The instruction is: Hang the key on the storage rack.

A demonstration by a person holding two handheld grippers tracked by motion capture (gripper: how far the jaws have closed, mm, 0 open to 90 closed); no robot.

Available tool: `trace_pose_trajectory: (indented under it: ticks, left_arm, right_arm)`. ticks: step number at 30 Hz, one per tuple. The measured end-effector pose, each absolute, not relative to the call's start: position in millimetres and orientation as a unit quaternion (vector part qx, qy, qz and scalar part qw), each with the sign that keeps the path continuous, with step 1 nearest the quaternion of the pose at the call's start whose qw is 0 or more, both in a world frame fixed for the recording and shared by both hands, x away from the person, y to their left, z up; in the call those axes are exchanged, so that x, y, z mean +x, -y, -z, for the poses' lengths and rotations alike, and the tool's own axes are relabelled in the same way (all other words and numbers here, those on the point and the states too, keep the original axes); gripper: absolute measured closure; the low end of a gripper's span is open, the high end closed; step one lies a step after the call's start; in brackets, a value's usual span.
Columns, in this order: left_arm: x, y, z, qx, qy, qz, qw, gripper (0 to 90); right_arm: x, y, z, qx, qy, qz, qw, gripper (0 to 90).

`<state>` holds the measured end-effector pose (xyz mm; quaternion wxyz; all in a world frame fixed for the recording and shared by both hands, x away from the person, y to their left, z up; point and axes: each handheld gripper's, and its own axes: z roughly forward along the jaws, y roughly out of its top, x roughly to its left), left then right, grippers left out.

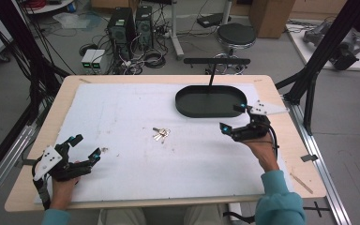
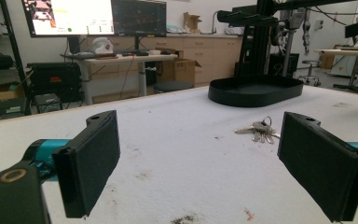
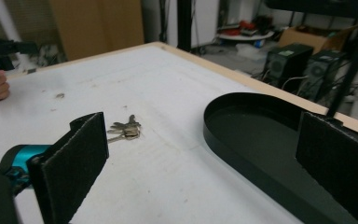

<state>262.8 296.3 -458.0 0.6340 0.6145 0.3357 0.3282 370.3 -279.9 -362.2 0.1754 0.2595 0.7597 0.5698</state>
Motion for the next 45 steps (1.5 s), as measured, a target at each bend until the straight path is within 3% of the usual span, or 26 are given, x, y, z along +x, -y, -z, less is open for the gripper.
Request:
trace_pose_trajectory:
  ticks: [17, 30, 45]
  left_arm:
    - [264, -296, 458, 0.616, -0.339, -0.327, 0.632, 13.4]
    - [264, -296, 458, 0.616, -0.340, -0.324, 0.632, 13.4]
    - [265, -296, 458, 0.616, -0.344, -0.322, 0.631, 13.4]
  right_arm:
    - [431, 191, 319, 0.146, -0.858, -0.482, 0.103, 2.3]
    - [450, 131, 330, 0.081, -0.906, -0.411, 0.062, 2.4]
    - [463, 104, 362, 0.063, -0.935, -0.348, 0.032, 2.3]
